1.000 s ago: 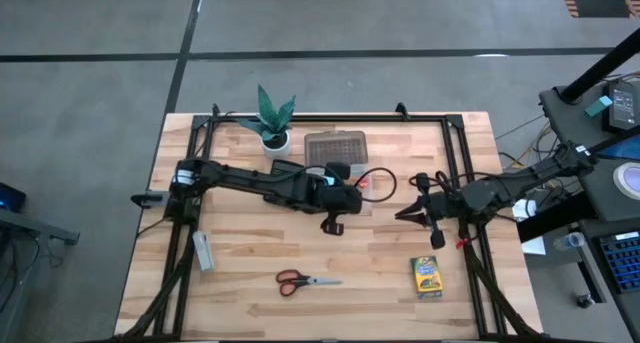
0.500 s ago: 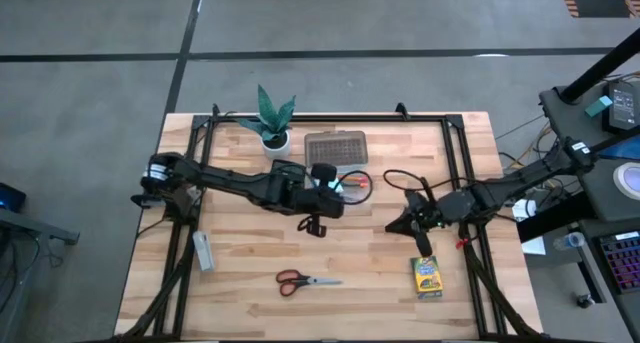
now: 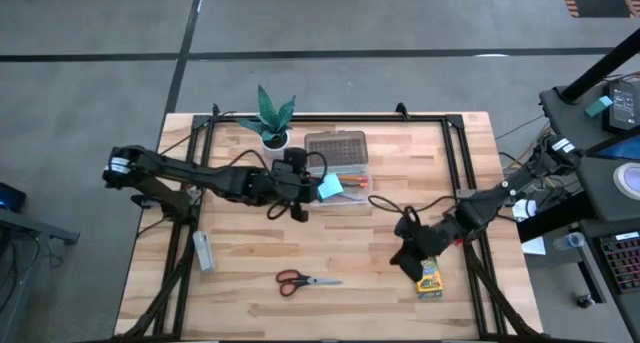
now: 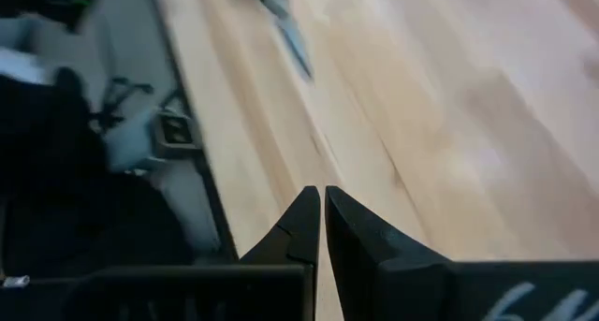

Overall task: Pack school essentials
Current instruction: Put the crayons into the storage container

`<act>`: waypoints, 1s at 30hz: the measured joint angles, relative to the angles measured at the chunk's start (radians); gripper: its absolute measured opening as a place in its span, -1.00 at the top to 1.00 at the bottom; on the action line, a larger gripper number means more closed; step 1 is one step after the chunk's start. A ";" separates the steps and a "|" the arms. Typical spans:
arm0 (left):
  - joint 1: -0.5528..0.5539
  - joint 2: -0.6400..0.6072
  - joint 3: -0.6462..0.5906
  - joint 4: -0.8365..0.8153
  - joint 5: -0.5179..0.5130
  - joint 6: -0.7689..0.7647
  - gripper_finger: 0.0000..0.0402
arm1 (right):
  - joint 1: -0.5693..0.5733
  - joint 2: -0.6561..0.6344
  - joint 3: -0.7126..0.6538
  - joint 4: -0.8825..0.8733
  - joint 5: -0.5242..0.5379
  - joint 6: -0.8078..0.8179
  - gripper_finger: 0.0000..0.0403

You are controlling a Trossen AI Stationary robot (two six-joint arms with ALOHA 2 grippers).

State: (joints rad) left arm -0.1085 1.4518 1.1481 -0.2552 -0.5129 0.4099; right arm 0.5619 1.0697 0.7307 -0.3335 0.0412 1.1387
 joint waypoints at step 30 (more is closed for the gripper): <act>0.008 -0.185 -0.225 0.185 -0.207 0.042 1.00 | 0.270 0.166 0.156 -0.523 -0.203 0.902 0.57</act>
State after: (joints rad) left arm -0.1001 1.2668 0.9231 -0.0703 -0.7202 0.4522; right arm 0.8314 1.2354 0.8867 -0.8563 -0.1622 2.0406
